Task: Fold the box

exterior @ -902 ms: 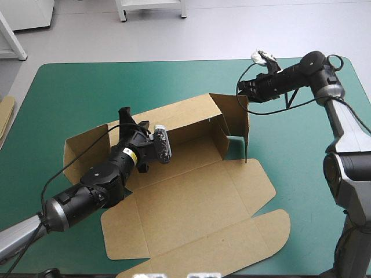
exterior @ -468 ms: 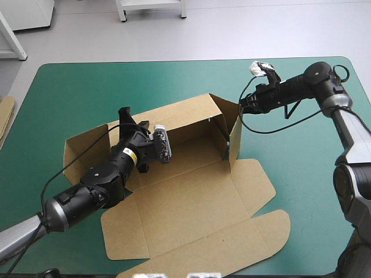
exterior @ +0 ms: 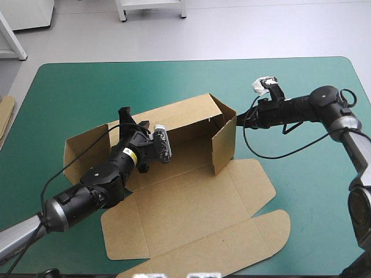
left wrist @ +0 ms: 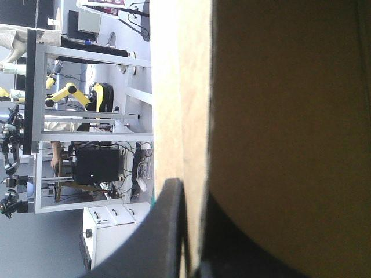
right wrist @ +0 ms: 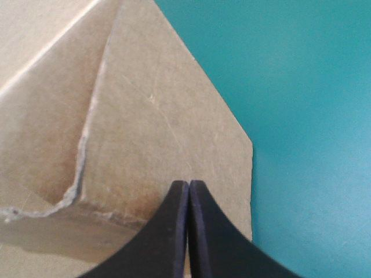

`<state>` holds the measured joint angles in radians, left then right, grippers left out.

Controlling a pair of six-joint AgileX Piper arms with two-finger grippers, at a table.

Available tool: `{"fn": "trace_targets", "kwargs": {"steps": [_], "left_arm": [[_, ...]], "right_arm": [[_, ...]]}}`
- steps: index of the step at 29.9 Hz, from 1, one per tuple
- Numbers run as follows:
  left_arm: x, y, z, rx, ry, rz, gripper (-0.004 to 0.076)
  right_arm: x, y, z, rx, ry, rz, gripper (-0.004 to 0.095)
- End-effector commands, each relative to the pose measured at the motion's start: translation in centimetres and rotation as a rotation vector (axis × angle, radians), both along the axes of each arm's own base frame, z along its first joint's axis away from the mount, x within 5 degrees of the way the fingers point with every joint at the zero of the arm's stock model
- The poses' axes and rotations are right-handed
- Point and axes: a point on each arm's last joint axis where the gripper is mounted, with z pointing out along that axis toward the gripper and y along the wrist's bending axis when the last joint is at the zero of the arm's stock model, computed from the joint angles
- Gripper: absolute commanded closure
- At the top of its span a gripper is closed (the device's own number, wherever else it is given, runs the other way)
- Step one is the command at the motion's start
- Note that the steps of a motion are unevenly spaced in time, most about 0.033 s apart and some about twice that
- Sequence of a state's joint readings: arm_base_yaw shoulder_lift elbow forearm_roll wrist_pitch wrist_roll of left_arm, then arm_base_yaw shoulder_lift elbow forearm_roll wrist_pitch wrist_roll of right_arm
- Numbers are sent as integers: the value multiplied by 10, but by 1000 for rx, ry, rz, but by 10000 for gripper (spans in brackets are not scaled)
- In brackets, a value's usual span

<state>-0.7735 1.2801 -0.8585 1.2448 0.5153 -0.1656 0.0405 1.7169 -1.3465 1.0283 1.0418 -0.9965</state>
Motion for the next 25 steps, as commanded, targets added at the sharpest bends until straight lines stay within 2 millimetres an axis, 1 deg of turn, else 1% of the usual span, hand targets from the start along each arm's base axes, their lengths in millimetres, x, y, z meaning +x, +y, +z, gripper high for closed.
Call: {"fn": "trace_targets", "kwargs": {"steps": [1,6,9,11,13,17,18,19,20,21,25], "left_arm": [[-2,7,2,-58,37,92,732],[-2,7,2,-59,38,92,733],[-2,7,2,-59,38,92,732],[-2,7,2,-59,38,92,732],[-2,7,2,-59,38,92,732],[-2,7,2,-60,39,93,732],[-2,7,2,-60,39,93,733],[-2,7,2,-60,39,93,732],[-2,7,2,-60,39,93,732],[-2,7,2,-60,39,93,732],[-2,7,2,-60,39,93,732]], "right_arm": [[-13,2,22,64,-129,-3,911],[-17,2,10,46,-114,29,911],[-19,2,7,37,-114,39,906],[-22,2,8,35,-123,54,875],[-25,3,11,43,-118,76,790],[-30,4,16,60,-99,82,518],[-32,4,16,62,-88,90,460],[-33,5,16,66,-82,101,424],[-34,5,16,73,-74,115,393],[-35,6,17,85,-66,125,386],[-36,8,19,111,-69,133,391]]}}
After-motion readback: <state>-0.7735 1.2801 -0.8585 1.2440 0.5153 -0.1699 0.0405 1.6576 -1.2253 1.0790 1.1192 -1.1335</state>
